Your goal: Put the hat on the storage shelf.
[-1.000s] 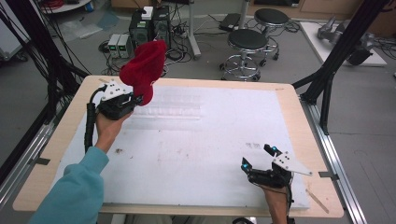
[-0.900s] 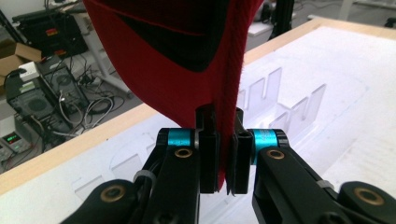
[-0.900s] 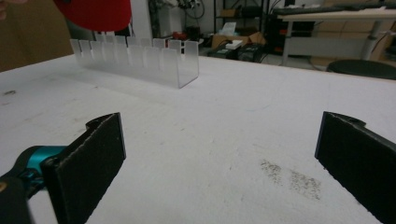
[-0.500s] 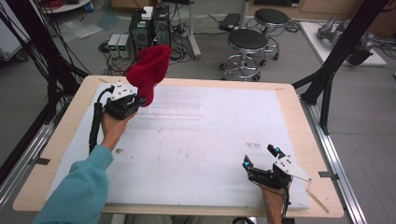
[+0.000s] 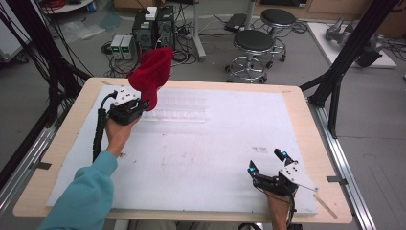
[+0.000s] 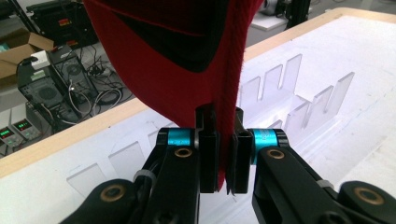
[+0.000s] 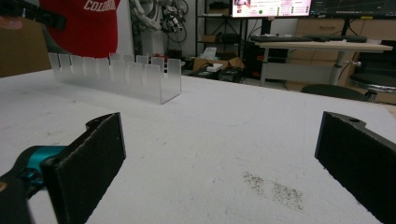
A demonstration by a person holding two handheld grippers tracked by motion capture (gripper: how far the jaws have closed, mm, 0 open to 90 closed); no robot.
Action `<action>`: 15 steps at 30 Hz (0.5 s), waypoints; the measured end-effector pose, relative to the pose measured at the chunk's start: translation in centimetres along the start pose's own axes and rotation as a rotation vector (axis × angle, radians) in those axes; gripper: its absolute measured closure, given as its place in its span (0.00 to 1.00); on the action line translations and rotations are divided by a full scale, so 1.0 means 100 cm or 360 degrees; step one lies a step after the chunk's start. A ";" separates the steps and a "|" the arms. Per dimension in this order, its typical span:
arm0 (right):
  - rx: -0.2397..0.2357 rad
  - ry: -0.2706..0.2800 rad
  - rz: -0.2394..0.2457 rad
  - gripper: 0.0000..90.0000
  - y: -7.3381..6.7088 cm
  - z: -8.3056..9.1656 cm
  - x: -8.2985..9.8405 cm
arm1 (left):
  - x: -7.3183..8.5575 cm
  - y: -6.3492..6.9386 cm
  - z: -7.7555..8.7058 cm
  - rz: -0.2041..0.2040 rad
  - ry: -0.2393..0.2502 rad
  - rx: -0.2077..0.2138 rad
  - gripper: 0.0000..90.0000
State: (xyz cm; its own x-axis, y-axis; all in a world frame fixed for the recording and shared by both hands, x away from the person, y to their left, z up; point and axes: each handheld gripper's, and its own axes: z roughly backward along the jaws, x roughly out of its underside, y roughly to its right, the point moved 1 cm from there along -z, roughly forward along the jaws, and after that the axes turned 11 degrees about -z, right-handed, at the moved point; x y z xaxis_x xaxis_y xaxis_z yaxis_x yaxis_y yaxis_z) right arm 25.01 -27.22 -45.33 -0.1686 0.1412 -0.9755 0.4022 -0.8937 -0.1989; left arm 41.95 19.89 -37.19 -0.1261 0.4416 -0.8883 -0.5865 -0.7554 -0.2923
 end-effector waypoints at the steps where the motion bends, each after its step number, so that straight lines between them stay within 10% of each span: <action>1: -0.0001 0.0005 0.0004 0.01 0.000 0.000 0.000 | 0.000 0.001 -0.001 -0.0001 -0.0002 -0.0003 0.95; 15: -0.0002 0.0013 0.0008 0.01 0.000 0.001 0.000 | 0.012 0.006 -0.009 0.0115 -0.0049 -0.0018 0.95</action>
State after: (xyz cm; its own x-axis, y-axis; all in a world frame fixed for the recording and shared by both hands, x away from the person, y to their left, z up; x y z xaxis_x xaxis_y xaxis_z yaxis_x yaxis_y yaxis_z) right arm 24.93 -27.21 -45.37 -0.1595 0.1401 -0.9772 0.4040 -0.8939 -0.1941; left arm 42.21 19.52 -38.75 -0.1924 0.4005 -0.8959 -0.5660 -0.7911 -0.2321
